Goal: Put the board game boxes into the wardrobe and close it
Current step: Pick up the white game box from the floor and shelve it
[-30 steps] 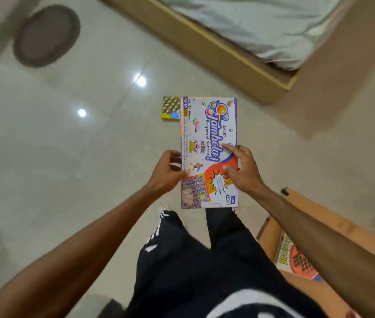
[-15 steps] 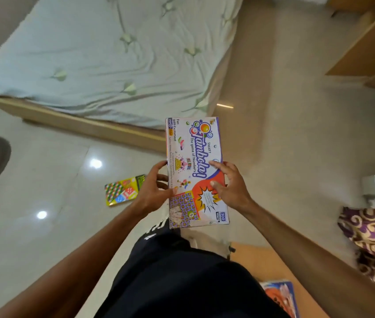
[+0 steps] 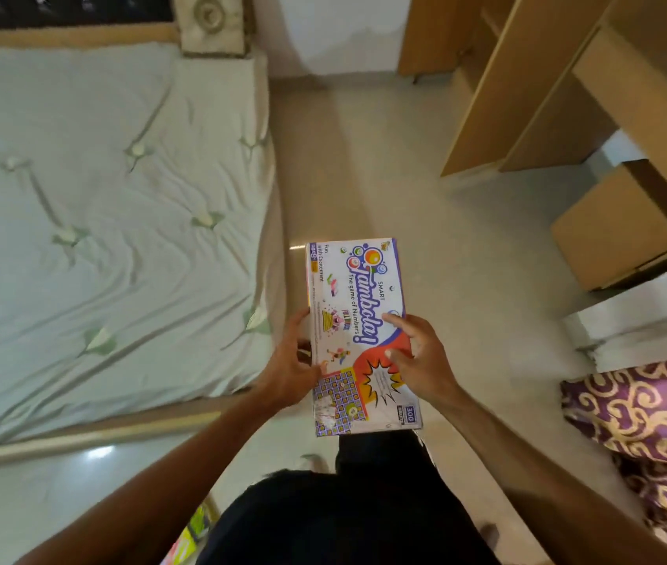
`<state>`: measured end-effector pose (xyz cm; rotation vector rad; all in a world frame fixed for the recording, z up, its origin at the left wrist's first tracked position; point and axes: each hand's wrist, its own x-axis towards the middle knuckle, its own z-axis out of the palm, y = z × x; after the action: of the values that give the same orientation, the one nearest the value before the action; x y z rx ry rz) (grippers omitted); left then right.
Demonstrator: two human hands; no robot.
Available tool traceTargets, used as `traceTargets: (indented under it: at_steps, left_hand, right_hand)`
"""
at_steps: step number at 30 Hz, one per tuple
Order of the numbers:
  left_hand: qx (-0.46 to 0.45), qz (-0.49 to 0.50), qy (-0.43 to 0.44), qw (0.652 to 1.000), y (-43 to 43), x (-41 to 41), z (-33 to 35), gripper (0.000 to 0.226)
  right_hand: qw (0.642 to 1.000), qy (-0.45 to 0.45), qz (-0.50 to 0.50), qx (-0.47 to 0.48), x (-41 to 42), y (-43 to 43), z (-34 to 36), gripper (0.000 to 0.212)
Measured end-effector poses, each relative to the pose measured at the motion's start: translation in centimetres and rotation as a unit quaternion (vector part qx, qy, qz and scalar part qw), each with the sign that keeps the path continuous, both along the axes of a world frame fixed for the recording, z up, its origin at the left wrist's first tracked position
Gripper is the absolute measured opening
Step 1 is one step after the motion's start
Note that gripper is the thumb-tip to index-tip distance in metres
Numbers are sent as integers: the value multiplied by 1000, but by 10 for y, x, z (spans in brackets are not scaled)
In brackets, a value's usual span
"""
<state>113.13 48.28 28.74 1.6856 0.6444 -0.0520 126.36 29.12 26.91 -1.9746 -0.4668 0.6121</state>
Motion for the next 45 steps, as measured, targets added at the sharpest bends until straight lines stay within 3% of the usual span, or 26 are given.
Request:
traceTargets:
  at_steps: [6, 10, 15, 25, 33, 45]
  left_hand:
    - [38, -42, -6, 998, 47, 163, -18, 97]
    - [46, -62, -3, 997, 73, 265, -11, 90]
    - [58, -35, -19, 997, 116, 397, -1, 89]
    - [49, 3, -20, 999, 278, 634, 2, 90]
    - [56, -61, -28, 996, 431, 836, 36, 82]
    - [42, -138, 2, 990, 550, 1176, 38, 76]
  right_hand:
    - [999, 1, -34, -4, 146, 34, -3, 54]
    - [999, 11, -34, -27, 250, 59, 5, 52]
    - [999, -15, -13, -36, 398, 107, 20, 56]
    - [999, -22, -3, -31, 638, 273, 24, 51]
    - [996, -7, -90, 20, 808, 412, 45, 52]
    - [987, -5, -159, 16, 1109, 515, 25, 51]
